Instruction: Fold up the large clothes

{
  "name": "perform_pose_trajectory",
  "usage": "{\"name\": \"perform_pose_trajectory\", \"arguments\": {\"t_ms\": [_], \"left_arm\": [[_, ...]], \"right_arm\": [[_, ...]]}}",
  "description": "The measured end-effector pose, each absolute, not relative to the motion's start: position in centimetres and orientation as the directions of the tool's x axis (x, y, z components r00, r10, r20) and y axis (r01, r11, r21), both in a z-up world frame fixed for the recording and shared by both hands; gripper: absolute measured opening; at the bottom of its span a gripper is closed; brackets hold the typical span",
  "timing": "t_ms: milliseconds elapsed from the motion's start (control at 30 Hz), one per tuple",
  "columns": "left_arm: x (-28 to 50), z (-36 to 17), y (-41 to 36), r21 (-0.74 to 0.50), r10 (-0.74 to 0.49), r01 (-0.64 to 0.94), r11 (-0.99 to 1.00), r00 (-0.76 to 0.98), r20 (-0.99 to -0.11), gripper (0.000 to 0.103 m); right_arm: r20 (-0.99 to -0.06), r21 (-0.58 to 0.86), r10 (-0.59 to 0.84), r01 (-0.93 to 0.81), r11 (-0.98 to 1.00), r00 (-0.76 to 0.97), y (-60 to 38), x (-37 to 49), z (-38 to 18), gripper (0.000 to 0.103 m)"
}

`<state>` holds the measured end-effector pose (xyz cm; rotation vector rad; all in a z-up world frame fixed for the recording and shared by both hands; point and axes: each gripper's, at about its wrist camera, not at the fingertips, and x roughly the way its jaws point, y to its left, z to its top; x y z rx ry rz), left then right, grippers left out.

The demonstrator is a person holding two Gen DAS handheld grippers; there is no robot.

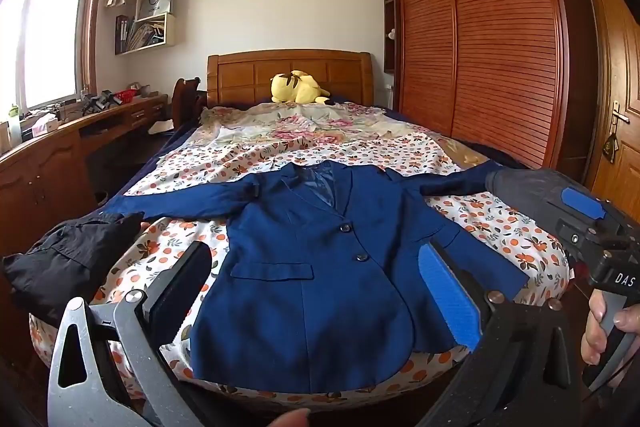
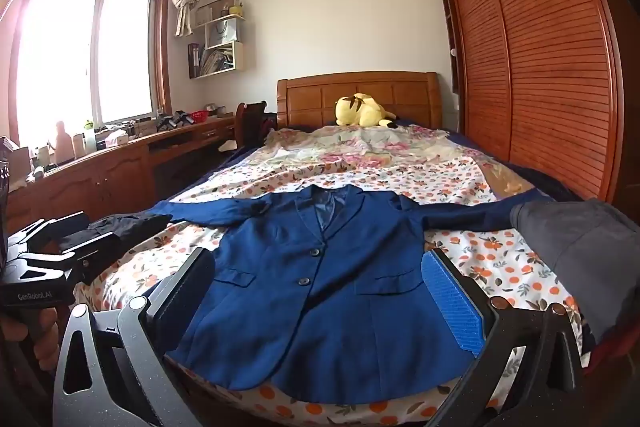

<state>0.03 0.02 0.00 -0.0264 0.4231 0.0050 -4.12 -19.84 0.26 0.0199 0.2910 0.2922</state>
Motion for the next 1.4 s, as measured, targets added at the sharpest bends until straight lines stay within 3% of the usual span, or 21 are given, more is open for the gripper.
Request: {"name": "perform_pose_trajectory", "arguments": {"t_ms": [167,1400], "left_arm": [[-0.4,0.1,0.2,-0.019,-0.002,-0.005,1.000,0.927,-0.374,0.103],[-1.0,0.4,-0.7,-0.007,0.011,-0.015,1.000,0.928,-0.373,0.103]], "right_arm": [[-0.276,0.069,0.291,-0.283,0.957,0.916,-19.9,-4.2,0.3,0.103],[-0.281,0.062,0.298,-0.292,0.954,0.912,-19.8,-4.2,0.1,0.103]]}}
